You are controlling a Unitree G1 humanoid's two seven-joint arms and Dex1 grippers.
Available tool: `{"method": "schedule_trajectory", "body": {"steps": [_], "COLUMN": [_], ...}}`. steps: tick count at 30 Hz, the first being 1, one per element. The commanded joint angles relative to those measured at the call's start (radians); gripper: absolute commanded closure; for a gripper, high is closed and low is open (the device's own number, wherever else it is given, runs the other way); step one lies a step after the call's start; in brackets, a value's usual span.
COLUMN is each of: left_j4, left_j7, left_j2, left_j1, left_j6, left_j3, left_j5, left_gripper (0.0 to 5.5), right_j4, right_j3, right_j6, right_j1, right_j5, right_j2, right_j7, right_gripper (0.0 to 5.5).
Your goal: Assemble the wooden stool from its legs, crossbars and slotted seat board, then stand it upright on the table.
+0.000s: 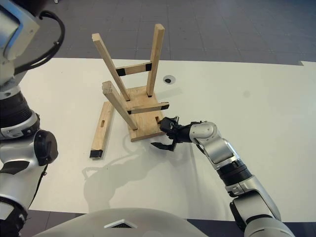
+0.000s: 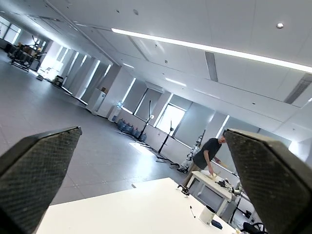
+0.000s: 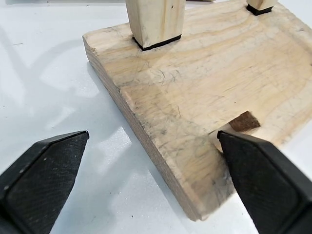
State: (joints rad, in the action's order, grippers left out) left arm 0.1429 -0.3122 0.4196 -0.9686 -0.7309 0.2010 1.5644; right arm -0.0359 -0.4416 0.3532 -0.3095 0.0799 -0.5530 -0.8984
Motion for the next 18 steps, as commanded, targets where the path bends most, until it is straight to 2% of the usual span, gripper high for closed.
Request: {"method": "schedule_trajectory", "body": {"steps": [1,5,7,12,18], "left_j4": [0.077,0.311,0.414,0.536,0.587], "left_j7": [-0.127,-0.278,-0.334,-0.394,-0.384], "left_j2": [0.118,0.16,0.107,0.037,0.042], "left_j1": [0.159,0.471,0.588,0.842,1.01], "left_j6": [-0.041,-0.067,-0.097,-0.202,-0.271], "left_j3": [0.008,0.021,0.016,-0.1,-0.178], "left_j5": [-0.218,-0.454,-0.412,-0.303,-0.366], "left_gripper": [0.03,0.03,0.03,0.03,0.03], "right_j4": [0.035,0.131,0.169,0.3,0.491], "right_j3": [-0.03,0.038,0.072,0.156,0.211], "right_j6": [0.118,0.19,0.219,0.312,0.439], "right_j1": [0.049,0.047,0.057,0.071,0.09], "right_j5": [0.004,0.05,0.063,0.116,0.189], "right_j2": [-0.009,-0.007,-0.01,0.017,0.037], "right_j7": [-0.039,-0.012,0.01,0.075,0.144], "right_gripper": [0.65,0.65,0.65,0.65,0.65]}}
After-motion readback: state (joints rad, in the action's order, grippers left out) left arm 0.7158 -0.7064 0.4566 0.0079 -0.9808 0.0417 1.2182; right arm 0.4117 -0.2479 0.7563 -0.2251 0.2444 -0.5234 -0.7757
